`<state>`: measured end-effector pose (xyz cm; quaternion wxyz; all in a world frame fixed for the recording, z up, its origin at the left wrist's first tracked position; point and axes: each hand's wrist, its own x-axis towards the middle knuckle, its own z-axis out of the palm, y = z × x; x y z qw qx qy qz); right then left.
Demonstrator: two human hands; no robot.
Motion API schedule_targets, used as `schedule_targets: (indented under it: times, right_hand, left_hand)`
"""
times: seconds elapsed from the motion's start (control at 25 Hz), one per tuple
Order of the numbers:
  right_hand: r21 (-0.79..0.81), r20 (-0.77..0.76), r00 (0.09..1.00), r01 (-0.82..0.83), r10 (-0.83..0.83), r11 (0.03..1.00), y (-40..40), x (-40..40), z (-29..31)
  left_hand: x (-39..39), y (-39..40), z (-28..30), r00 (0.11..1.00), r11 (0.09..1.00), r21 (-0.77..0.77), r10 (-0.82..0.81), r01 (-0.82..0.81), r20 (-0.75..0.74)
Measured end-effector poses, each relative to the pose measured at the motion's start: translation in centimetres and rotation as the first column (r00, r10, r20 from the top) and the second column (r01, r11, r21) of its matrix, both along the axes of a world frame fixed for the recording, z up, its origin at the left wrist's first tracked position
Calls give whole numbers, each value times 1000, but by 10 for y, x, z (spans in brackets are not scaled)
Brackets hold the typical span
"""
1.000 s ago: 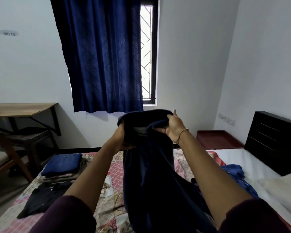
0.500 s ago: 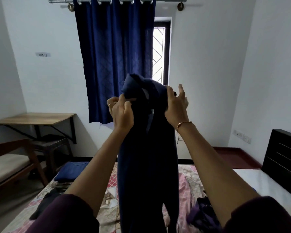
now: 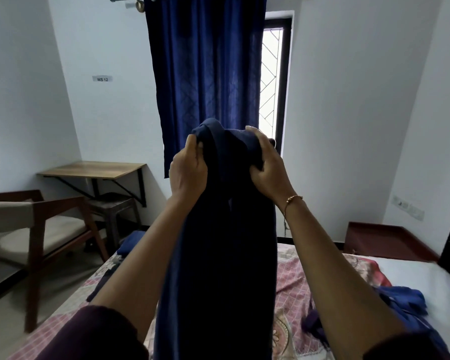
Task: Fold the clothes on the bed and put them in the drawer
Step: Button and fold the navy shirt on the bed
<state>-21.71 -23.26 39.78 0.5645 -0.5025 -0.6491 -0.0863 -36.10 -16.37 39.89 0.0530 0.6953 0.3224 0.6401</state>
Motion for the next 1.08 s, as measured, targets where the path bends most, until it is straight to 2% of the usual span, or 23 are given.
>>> schedule_targets:
  times: [0.12,0.24,0.28,0.36,0.44,0.48,0.52,0.6,0.64,0.68,0.72,0.8,0.84,0.92,1.0,1.08]
  right_hand:
    - [-142,17,999,53,-51,988,-3,-12,4]
    - [-432,34,992,123,-121,894,1,-13,-15]
    - [-470,-22,989,120,-147,874,3,-13,-27]
    - [-417,-185,956,132,-227,899,4,-12,-53]
    - [-359,-406,861,158,-306,920,7,-10,-77]
    - [-403,-453,817,169,-357,899,8,-10,-88]
    - [-510,-425,795,185,-433,840,11,-9,-98]
    - [-721,-140,816,305,-561,623,18,-11,-120]
    - [-745,3,810,392,-586,539,20,-16,-128]
    - [-741,69,792,447,-606,500,21,-22,-137]
    - [-735,68,771,468,-633,491,21,-27,-144]
    - [-708,17,741,483,-671,515,23,-28,-155]
    - [-707,-35,768,433,-639,559,23,-26,-158]
    - [-710,-242,822,212,-515,671,21,-27,-162]
    - [-636,-547,730,-45,-409,771,16,-35,-164]
    - [-579,-665,659,-160,-350,799,14,-41,-163]
  left_hand:
    - [-10,3,6,997,982,-187,-24,10,-72]
    - [-23,24,-20,957,939,-343,-85,-16,-278]
    - [-28,31,-34,951,923,-385,-103,-19,-293]
    - [-40,41,-62,969,883,-466,-65,-57,-240]
    - [-57,57,-84,979,841,-534,-22,-91,-202]
    - [-65,67,-95,980,827,-557,-37,-81,-198]
    - [-71,77,-105,979,817,-574,-76,-49,-192]
    - [-81,93,-123,966,808,-587,-179,38,-184]
    - [-83,98,-131,957,809,-585,-217,65,-194]
    - [-84,103,-139,947,807,-586,-244,78,-209]
    - [-87,107,-145,943,805,-587,-255,85,-213]
    - [-94,117,-155,951,766,-626,-282,144,-128]
    - [-96,121,-157,956,743,-645,-287,180,-63]
    - [-101,127,-159,960,745,-645,-274,171,-61]
    - [-105,129,-161,953,836,-536,-248,120,-174]
    - [-108,127,-161,956,913,-384,-225,139,-189]
